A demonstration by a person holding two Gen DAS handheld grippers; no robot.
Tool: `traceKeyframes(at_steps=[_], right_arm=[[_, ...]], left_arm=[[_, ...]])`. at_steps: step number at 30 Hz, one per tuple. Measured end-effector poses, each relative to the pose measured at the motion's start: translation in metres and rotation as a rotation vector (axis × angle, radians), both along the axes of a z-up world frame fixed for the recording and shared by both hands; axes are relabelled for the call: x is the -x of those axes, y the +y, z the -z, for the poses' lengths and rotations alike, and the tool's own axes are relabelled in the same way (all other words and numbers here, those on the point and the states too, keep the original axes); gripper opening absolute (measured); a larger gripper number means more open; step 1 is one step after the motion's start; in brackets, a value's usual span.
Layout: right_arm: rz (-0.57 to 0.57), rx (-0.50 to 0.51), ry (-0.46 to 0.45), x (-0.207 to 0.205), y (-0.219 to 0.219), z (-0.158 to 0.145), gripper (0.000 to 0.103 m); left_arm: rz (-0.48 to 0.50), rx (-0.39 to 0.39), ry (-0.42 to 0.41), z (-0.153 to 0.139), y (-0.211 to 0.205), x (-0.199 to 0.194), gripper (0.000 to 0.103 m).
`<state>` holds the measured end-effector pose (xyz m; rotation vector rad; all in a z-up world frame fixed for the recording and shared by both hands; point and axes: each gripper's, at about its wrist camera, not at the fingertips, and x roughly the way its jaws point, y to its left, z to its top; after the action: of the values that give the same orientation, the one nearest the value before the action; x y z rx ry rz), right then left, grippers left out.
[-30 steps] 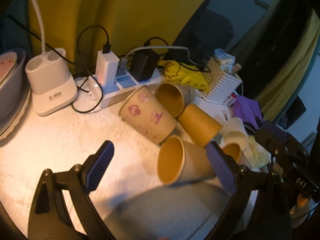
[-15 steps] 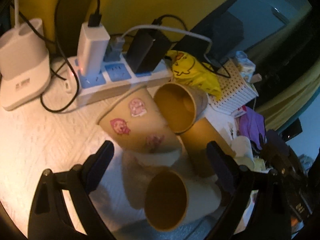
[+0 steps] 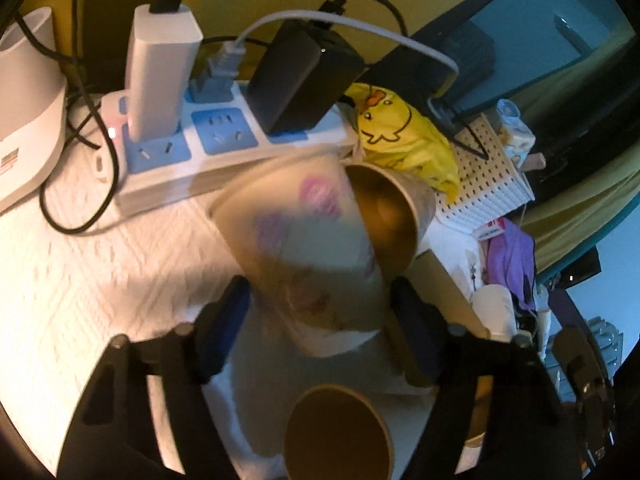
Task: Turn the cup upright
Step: 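Close the left gripper on the pink-printed cup's rim and lift it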
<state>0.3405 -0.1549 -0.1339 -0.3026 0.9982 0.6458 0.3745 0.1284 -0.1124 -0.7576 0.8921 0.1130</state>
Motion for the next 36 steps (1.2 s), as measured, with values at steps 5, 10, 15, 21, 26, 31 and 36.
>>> traceKeyframes(at_steps=[5, 10, 15, 21, 26, 31, 36], right_arm=[[-0.002, -0.002, 0.0, 0.001, 0.0, -0.001, 0.073], [0.003, 0.0, -0.001, 0.002, -0.002, -0.004, 0.073], [0.003, 0.001, -0.006, 0.007, -0.001, -0.011, 0.073], [0.01, -0.004, -0.013, 0.018, -0.001, -0.024, 0.073], [0.008, -0.011, -0.026, 0.035, -0.001, -0.042, 0.073], [0.002, -0.026, -0.039, 0.054, -0.001, -0.061, 0.073], [-0.01, -0.042, -0.053, 0.074, -0.003, -0.081, 0.073]], left_arm=[[0.01, 0.0, -0.027, -0.001, 0.002, -0.003, 0.067], [0.004, -0.003, -0.056, -0.005, 0.006, 0.001, 0.065], [0.009, -0.037, -0.081, -0.015, 0.007, 0.014, 0.065], [0.027, -0.14, -0.132, -0.038, -0.004, 0.04, 0.065], [0.056, -0.235, -0.194, -0.067, -0.02, 0.069, 0.065], [0.072, -0.3, -0.249, -0.091, -0.034, 0.105, 0.065], [0.08, -0.358, -0.288, -0.105, -0.047, 0.136, 0.065]])
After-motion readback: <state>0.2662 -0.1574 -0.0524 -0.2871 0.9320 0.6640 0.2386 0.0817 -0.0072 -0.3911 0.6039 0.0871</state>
